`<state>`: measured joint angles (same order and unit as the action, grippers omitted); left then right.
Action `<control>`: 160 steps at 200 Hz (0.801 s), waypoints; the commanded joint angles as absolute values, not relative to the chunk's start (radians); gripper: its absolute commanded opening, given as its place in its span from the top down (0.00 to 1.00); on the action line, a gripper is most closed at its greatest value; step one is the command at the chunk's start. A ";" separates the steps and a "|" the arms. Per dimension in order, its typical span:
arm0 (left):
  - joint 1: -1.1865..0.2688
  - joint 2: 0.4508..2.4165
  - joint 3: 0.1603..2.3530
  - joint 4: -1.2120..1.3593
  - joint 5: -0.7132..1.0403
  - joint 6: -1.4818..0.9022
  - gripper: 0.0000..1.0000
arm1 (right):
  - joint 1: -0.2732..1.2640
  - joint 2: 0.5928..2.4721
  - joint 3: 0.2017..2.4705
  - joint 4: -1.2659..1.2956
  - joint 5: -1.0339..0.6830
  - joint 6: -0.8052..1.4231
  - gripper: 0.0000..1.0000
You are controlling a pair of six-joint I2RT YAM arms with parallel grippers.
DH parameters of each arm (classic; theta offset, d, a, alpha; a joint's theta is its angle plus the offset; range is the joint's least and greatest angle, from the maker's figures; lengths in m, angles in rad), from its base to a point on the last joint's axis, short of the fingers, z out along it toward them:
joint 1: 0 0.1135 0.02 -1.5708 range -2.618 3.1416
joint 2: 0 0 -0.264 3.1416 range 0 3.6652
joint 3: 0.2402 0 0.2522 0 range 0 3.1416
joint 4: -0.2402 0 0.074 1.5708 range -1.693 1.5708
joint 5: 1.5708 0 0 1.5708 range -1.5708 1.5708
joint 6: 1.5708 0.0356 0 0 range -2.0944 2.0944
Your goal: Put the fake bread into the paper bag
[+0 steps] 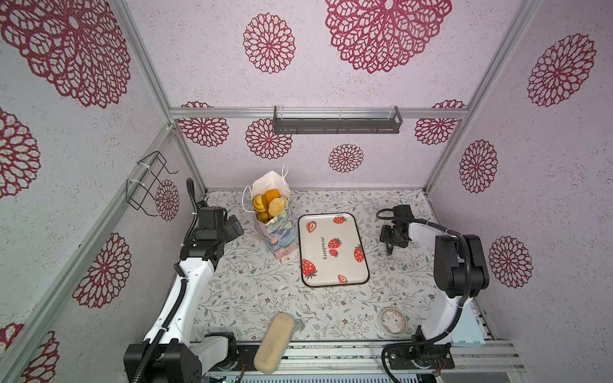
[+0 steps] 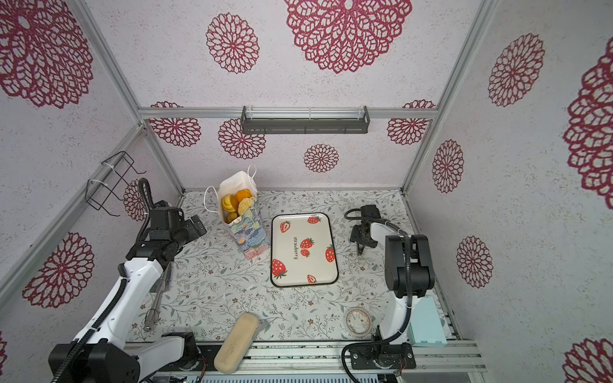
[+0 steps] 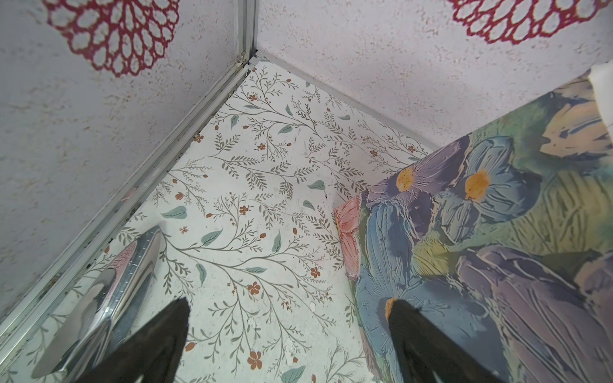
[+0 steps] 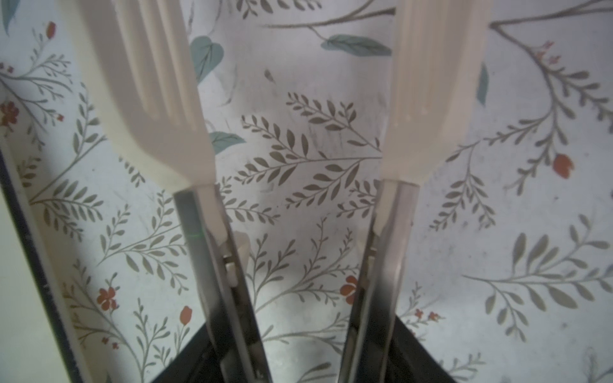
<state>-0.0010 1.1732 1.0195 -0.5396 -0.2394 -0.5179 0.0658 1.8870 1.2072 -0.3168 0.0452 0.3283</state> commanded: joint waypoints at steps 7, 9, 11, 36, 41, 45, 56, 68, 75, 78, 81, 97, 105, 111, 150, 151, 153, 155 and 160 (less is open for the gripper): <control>0.005 1.174 0.999 -0.514 -0.254 -0.537 0.03 | 0.069 1.882 1.220 -0.324 0.058 0.316 0.30; 0.005 1.174 0.998 -0.514 -0.256 -0.537 0.03 | 0.069 1.881 1.219 -0.323 0.058 0.316 0.30; 0.005 1.174 0.996 -0.514 -0.258 -0.537 0.03 | 0.069 1.880 1.218 -0.322 0.058 0.316 0.30; 0.005 1.172 0.988 -0.508 -0.262 -0.533 0.03 | 0.071 1.872 1.209 -0.318 0.057 0.316 0.26; 0.005 1.172 0.987 -0.506 -0.263 -0.533 0.03 | 0.070 1.872 1.207 -0.317 0.057 0.316 0.25; 0.005 1.172 0.986 -0.506 -0.264 -0.534 0.03 | 0.069 1.873 1.206 -0.316 0.056 0.316 0.25; 0.005 1.171 0.985 -0.504 -0.264 -0.535 0.03 | 0.071 1.873 1.200 -0.312 0.054 0.318 0.25; 0.005 1.169 0.983 -0.503 -0.266 -0.538 0.03 | 0.072 1.874 1.192 -0.306 0.052 0.319 0.24; 0.005 1.169 0.983 -0.502 -0.267 -0.537 0.03 | 0.073 1.875 1.189 -0.305 0.051 0.321 0.24; 0.005 1.169 0.982 -0.502 -0.268 -0.538 0.03 | 0.074 1.877 1.188 -0.306 0.051 0.320 0.24; 0.005 1.169 0.982 -0.503 -0.268 -0.537 0.03 | 0.073 1.877 1.187 -0.305 0.050 0.321 0.23; 0.005 1.169 0.983 -0.505 -0.276 -0.538 0.03 | 0.076 1.877 1.180 -0.300 0.045 0.321 0.21; 0.005 1.167 0.982 -0.505 -0.280 -0.540 0.03 | 0.077 1.873 1.177 -0.299 0.045 0.322 0.19; 0.005 1.167 0.981 -0.506 -0.285 -0.542 0.03 | 0.079 1.871 1.174 -0.297 0.046 0.322 0.18; 0.005 1.160 0.965 -0.480 -0.298 -0.539 0.03 | 0.081 1.823 1.157 -0.293 0.059 0.327 0.05; 0.005 1.160 0.964 -0.478 -0.299 -0.539 0.03 | 0.080 1.821 1.157 -0.294 0.059 0.327 0.05; 0.005 1.160 0.962 -0.476 -0.299 -0.539 0.03 | 0.080 1.818 1.156 -0.294 0.060 0.329 0.05; 0.005 1.160 0.961 -0.473 -0.300 -0.539 0.03 | 0.080 1.814 1.154 -0.293 0.061 0.328 0.03; 0.005 1.160 0.958 -0.465 -0.302 -0.541 0.03 | 0.081 1.803 1.149 -0.292 0.063 0.328 0.01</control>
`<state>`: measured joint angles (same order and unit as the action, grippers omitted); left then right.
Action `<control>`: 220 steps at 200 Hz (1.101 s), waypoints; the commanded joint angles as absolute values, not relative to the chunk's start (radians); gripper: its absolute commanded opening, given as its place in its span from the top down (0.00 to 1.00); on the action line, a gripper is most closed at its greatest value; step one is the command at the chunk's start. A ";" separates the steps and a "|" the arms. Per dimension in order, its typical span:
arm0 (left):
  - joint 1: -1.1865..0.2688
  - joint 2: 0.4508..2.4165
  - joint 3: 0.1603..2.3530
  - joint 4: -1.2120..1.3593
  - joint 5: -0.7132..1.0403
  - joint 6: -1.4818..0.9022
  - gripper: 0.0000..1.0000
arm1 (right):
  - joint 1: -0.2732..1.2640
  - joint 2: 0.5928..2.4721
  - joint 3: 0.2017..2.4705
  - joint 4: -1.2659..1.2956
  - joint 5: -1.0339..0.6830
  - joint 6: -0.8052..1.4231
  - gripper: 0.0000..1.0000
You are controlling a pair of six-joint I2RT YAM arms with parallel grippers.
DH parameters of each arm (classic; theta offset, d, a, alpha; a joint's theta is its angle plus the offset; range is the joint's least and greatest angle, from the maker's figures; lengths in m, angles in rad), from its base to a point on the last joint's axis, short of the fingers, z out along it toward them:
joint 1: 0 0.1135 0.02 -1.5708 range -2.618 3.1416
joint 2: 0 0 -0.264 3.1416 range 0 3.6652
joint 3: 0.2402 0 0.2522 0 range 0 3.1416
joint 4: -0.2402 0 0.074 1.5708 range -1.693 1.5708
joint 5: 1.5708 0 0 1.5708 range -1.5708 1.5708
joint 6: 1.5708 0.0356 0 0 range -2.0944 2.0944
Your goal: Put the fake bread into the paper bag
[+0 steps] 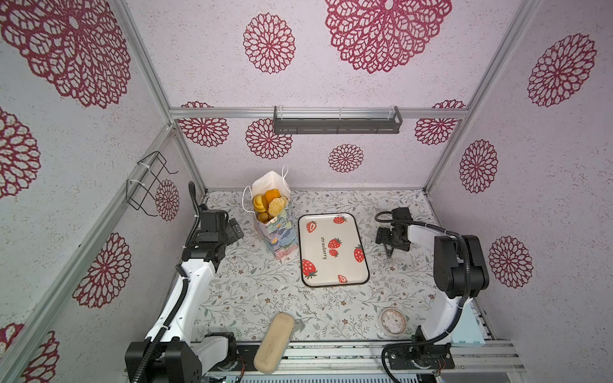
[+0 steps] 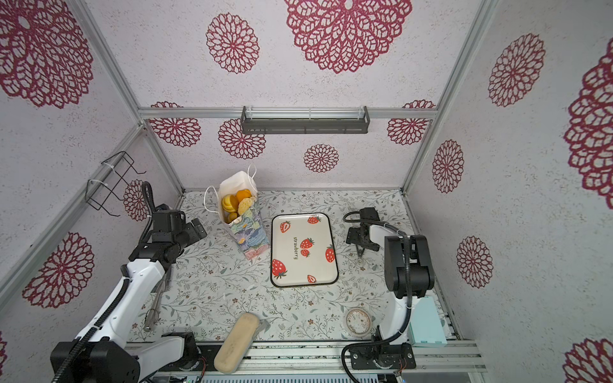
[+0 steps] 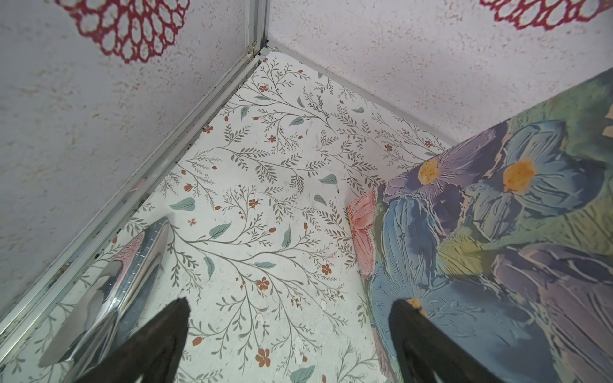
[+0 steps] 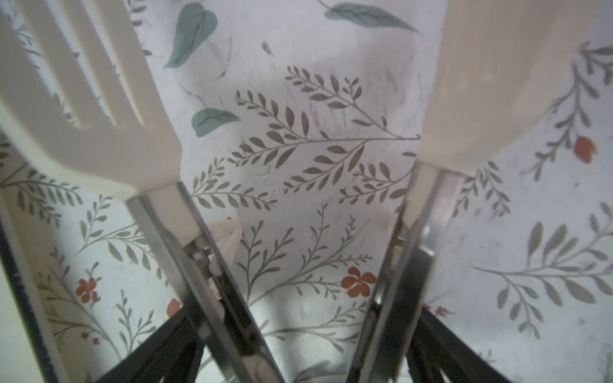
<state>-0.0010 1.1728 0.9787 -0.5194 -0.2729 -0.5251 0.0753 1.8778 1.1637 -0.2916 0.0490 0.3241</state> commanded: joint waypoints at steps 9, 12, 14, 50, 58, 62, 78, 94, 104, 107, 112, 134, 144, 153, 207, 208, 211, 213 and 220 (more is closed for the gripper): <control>0.004 1.161 0.953 -0.454 -0.306 -0.545 0.03 | 0.081 1.783 1.142 -0.282 0.063 0.328 0.01; 0.005 1.163 0.951 -0.448 -0.306 -0.545 0.03 | 0.081 1.777 1.139 -0.280 0.063 0.328 0.01; 0.005 1.162 0.949 -0.445 -0.307 -0.545 0.03 | 0.080 1.773 1.137 -0.278 0.063 0.328 0.01; 0.005 1.127 0.863 -0.305 -0.307 -0.532 0.03 | 0.080 1.671 1.095 -0.237 0.066 0.318 0.01; 0.005 1.112 0.845 -0.279 -0.315 -0.532 0.03 | 0.081 1.648 1.087 -0.230 0.069 0.316 0.01; 0.005 1.107 0.835 -0.269 -0.321 -0.533 0.03 | 0.081 1.636 1.082 -0.226 0.071 0.316 0.01; 0.005 1.088 0.810 -0.233 -0.341 -0.515 0.03 | 0.081 1.591 1.056 -0.200 0.085 0.313 0.01; 0.005 1.073 0.788 -0.199 -0.360 -0.495 0.03 | 0.081 1.558 1.036 -0.184 0.108 0.317 0.01; 0.004 1.064 0.772 -0.168 -0.365 -0.476 0.03 | 0.081 1.539 1.020 -0.170 0.122 0.319 0.01; 0.005 1.063 0.766 -0.159 -0.368 -0.473 0.03 | 0.081 1.533 1.014 -0.166 0.127 0.319 0.01; 0.004 1.058 0.757 -0.143 -0.374 -0.469 0.03 | 0.081 1.524 1.006 -0.158 0.136 0.321 0.01; 0.005 1.048 0.717 -0.076 -0.405 -0.423 0.03 | 0.080 1.489 0.967 -0.125 0.166 0.328 0.01; 0.005 1.044 0.693 -0.041 -0.409 -0.393 0.03 | 0.080 1.477 0.957 -0.119 0.176 0.328 0.01; 0.005 1.041 0.673 -0.011 -0.409 -0.376 0.03 | 0.080 1.466 0.945 -0.111 0.191 0.327 0.01; 0.007 1.021 0.598 0.092 -0.457 -0.323 0.03 | 0.079 1.368 0.839 0.036 0.194 0.277 0.03; 0.007 1.020 0.597 0.095 -0.458 -0.323 0.03 | 0.079 1.367 0.839 0.037 0.194 0.277 0.03; 0.009 1.017 0.592 0.101 -0.458 -0.320 0.03 | 0.080 1.366 0.837 0.041 0.193 0.275 0.03; 0.010 1.014 0.590 0.105 -0.457 -0.317 0.03 | 0.079 1.365 0.833 0.042 0.191 0.274 0.02; 0.015 1.005 0.578 0.116 -0.453 -0.312 0.03 | 0.080 1.360 0.827 0.052 0.186 0.268 0.03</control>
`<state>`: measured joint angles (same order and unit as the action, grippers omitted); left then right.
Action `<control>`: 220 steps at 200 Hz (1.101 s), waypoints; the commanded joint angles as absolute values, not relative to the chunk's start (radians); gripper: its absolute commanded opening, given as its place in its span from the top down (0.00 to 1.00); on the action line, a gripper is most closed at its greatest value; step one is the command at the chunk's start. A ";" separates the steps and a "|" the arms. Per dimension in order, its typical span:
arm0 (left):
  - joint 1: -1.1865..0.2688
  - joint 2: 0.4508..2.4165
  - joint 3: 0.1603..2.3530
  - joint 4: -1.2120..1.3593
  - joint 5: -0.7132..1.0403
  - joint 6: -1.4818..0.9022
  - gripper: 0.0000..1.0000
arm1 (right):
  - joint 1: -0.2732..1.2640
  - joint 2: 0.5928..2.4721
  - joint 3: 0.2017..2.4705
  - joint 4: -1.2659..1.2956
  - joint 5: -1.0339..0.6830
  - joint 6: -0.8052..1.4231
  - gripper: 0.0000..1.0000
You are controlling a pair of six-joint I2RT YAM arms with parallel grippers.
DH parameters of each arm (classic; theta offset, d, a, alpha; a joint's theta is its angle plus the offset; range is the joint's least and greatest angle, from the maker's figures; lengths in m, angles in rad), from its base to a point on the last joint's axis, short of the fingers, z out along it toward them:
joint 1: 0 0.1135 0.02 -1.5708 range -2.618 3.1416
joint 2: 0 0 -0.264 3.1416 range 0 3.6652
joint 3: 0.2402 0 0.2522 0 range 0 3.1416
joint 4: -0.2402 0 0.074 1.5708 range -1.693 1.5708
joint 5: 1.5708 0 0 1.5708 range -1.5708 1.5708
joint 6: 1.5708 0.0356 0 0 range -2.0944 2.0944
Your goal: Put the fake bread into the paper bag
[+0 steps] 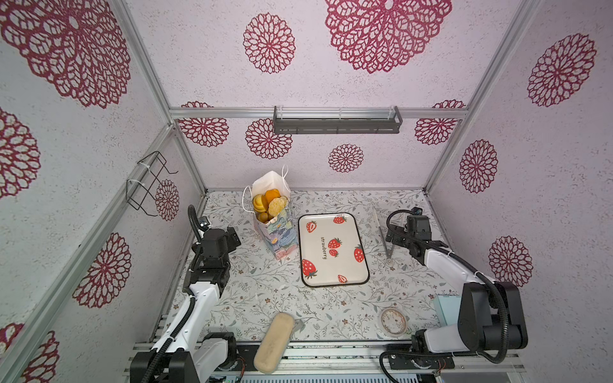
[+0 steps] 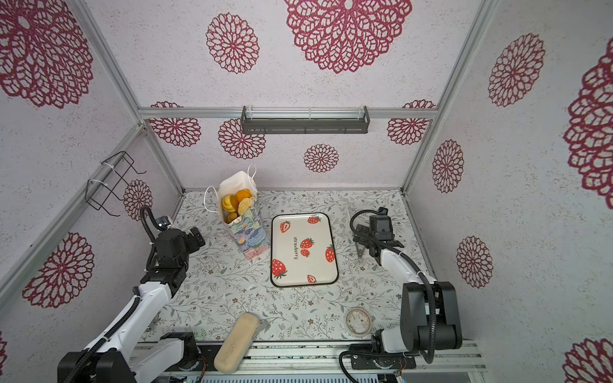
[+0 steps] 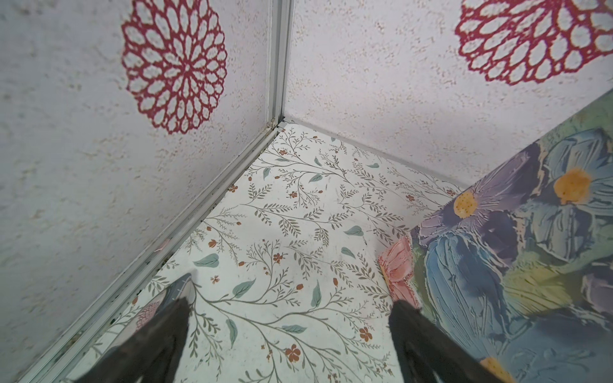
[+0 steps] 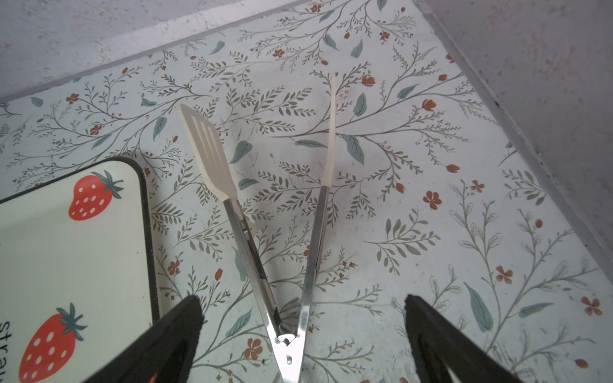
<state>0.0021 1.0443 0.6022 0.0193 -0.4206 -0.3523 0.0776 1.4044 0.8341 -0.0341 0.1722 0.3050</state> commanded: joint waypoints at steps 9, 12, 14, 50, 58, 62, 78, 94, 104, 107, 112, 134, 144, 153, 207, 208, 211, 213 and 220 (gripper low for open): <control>0.021 0.996 0.559 0.141 -0.440 -0.297 0.03 | 0.081 1.351 0.809 0.073 0.180 0.259 0.02; 0.021 0.994 0.549 0.154 -0.430 -0.285 0.03 | 0.080 1.347 0.802 0.084 0.176 0.256 0.03; 0.022 0.993 0.542 0.162 -0.423 -0.278 0.03 | 0.081 1.344 0.796 0.091 0.172 0.254 0.02; 0.024 0.960 0.424 0.315 -0.377 -0.178 0.03 | 0.087 1.269 0.624 0.337 0.139 0.211 0.01; 0.030 0.967 0.399 0.365 -0.347 -0.152 0.03 | 0.088 1.257 0.596 0.373 0.142 0.197 0.01; 0.037 0.974 0.393 0.385 -0.338 -0.150 0.03 | 0.089 1.255 0.587 0.386 0.147 0.191 0.01; 0.060 1.035 0.388 0.453 -0.305 -0.154 0.03 | 0.089 1.251 0.577 0.397 0.165 0.174 0.01; 0.076 1.115 0.394 0.518 -0.253 -0.141 0.03 | 0.087 1.244 0.573 0.404 0.140 0.154 0.01; 0.084 1.160 0.401 0.547 -0.212 -0.119 0.03 | 0.087 1.235 0.564 0.418 0.112 0.144 0.01; 0.086 1.170 0.404 0.551 -0.200 -0.114 0.03 | 0.087 1.234 0.560 0.424 0.109 0.142 0.01; 0.089 1.186 0.408 0.558 -0.190 -0.107 0.03 | 0.087 1.228 0.554 0.430 0.109 0.137 0.01; 0.115 1.264 0.392 0.666 -0.129 -0.112 0.03 | 0.087 1.212 0.525 0.446 0.151 0.112 0.01; 0.131 1.301 0.387 0.708 -0.113 -0.125 0.03 | 0.087 1.206 0.508 0.462 0.169 0.099 0.01; 0.144 1.333 0.387 0.739 -0.095 -0.136 0.03 | 0.087 1.204 0.494 0.477 0.185 0.089 0.01; 0.182 1.555 0.381 0.969 0.015 -0.139 0.03 | 0.082 1.219 0.424 0.602 0.229 0.021 0.01; 0.182 1.556 0.381 0.968 0.022 -0.138 0.03 | 0.082 1.219 0.422 0.602 0.230 0.020 0.01; 0.184 1.555 0.386 0.950 0.036 -0.135 0.03 | 0.081 1.221 0.416 0.613 0.233 0.017 0.01; 0.184 1.550 0.388 0.928 0.042 -0.133 0.03 | 0.080 1.222 0.413 0.621 0.233 0.015 0.01; 0.183 1.528 0.409 0.847 0.057 -0.129 0.03 | 0.076 1.227 0.404 0.647 0.241 0.008 0.01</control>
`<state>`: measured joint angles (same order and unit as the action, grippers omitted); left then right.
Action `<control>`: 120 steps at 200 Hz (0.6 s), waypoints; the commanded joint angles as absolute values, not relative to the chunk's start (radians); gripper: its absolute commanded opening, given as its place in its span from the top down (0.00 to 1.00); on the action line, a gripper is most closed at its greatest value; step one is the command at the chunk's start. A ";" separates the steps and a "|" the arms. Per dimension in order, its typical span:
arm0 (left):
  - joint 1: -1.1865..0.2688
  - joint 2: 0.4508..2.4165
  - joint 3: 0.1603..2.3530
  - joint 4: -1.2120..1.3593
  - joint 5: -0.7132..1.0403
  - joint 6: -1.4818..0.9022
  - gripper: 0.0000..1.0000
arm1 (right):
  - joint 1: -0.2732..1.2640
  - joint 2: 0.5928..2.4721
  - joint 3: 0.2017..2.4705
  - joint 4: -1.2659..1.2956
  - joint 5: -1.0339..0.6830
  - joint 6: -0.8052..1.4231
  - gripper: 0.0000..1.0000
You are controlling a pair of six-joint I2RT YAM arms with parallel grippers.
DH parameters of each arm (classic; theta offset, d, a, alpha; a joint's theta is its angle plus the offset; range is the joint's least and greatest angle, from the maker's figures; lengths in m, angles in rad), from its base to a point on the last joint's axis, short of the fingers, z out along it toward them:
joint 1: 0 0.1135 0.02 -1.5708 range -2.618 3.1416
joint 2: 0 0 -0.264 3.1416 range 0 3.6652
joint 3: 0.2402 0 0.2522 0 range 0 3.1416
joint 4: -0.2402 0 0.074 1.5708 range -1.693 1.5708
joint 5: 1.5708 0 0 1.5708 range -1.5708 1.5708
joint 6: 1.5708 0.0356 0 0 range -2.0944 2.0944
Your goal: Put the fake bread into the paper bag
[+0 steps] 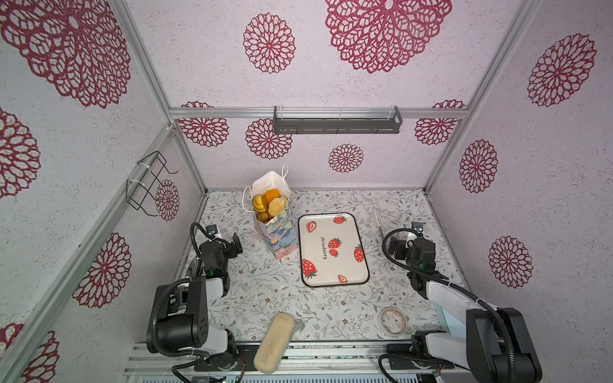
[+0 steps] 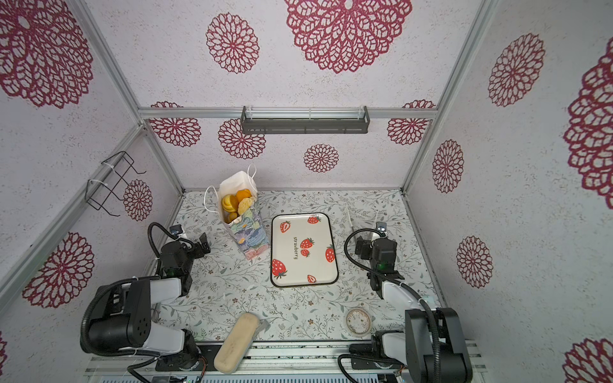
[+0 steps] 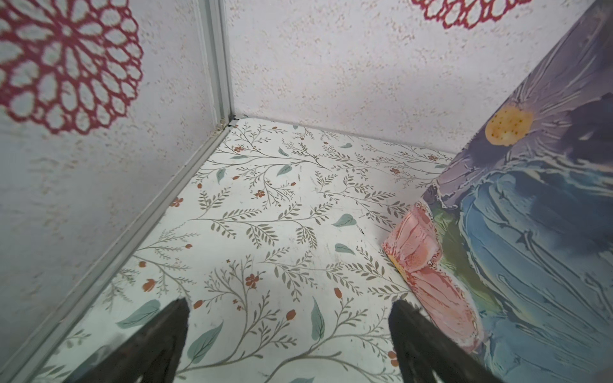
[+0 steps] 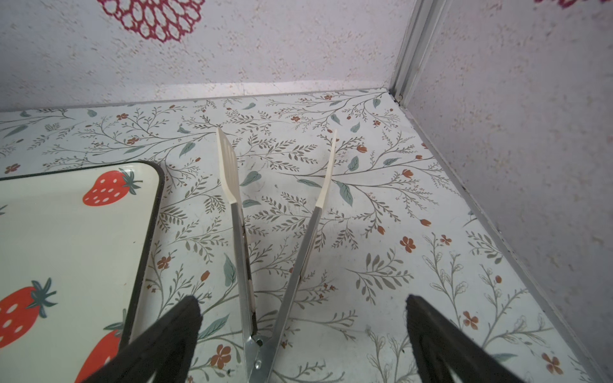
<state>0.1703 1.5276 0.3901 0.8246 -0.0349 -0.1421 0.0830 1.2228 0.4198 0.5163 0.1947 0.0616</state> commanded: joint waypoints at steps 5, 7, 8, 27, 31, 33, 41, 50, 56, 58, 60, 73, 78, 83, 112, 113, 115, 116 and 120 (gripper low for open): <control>0.183 1.523 0.422 0.822 0.064 -0.126 0.03 | 0.072 1.234 0.398 0.663 0.246 0.005 0.01; 0.183 1.526 0.423 0.826 0.067 -0.126 0.03 | 0.070 1.237 0.396 0.669 0.247 0.004 0.01; 0.183 1.529 0.424 0.829 0.070 -0.127 0.03 | 0.069 1.238 0.395 0.671 0.248 0.003 0.01; 0.184 1.537 0.426 0.838 0.075 -0.128 0.03 | 0.051 1.278 0.381 0.736 0.243 -0.012 0.01; 0.183 1.534 0.428 0.825 0.072 -0.126 0.03 | 0.047 1.288 0.379 0.748 0.240 -0.014 0.01; 0.183 1.532 0.429 0.822 0.072 -0.125 0.03 | 0.044 1.293 0.378 0.754 0.240 -0.016 0.01; 0.184 1.536 0.427 0.834 0.072 -0.128 0.03 | 0.035 1.311 0.374 0.785 0.231 -0.016 0.01; 0.183 1.540 0.427 0.835 0.075 -0.129 0.03 | 0.013 1.334 0.377 0.793 0.198 0.005 0.01; 0.184 1.536 0.430 0.829 0.072 -0.129 0.03 | 0.001 1.352 0.373 0.813 0.169 0.019 0.01; 0.183 1.534 0.429 0.827 0.071 -0.128 0.03 | -0.003 1.357 0.372 0.820 0.160 0.021 0.01; 0.184 1.534 0.428 0.826 0.072 -0.127 0.03 | -0.006 1.363 0.371 0.827 0.152 0.022 0.01; 0.184 1.535 0.428 0.828 0.071 -0.127 0.03 | -0.012 1.392 0.361 0.874 0.121 0.025 0.02; 0.183 1.534 0.429 0.829 0.070 -0.127 0.03 | -0.012 1.396 0.358 0.887 0.111 0.025 0.02; 0.183 1.534 0.428 0.830 0.070 -0.127 0.03 | -0.013 1.398 0.352 0.904 0.103 0.024 0.02; 0.181 1.533 0.427 0.830 0.066 -0.126 0.03 | -0.012 1.413 0.335 0.955 0.064 0.014 0.03; 0.180 1.533 0.427 0.830 0.066 -0.126 0.03 | -0.012 1.413 0.335 0.956 0.063 0.013 0.03; 0.181 1.533 0.427 0.830 0.065 -0.126 0.03 | -0.012 1.414 0.333 0.958 0.060 0.012 0.03; 0.180 1.533 0.426 0.830 0.064 -0.126 0.03 | -0.013 1.414 0.332 0.961 0.059 0.011 0.04; 0.178 1.533 0.427 0.830 0.060 -0.126 0.03 | -0.012 1.414 0.329 0.968 0.056 0.009 0.04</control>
<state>0.1776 1.5429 0.4133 0.8169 0.0597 -0.1387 -0.0105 1.4136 0.3359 0.8513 0.1143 0.0181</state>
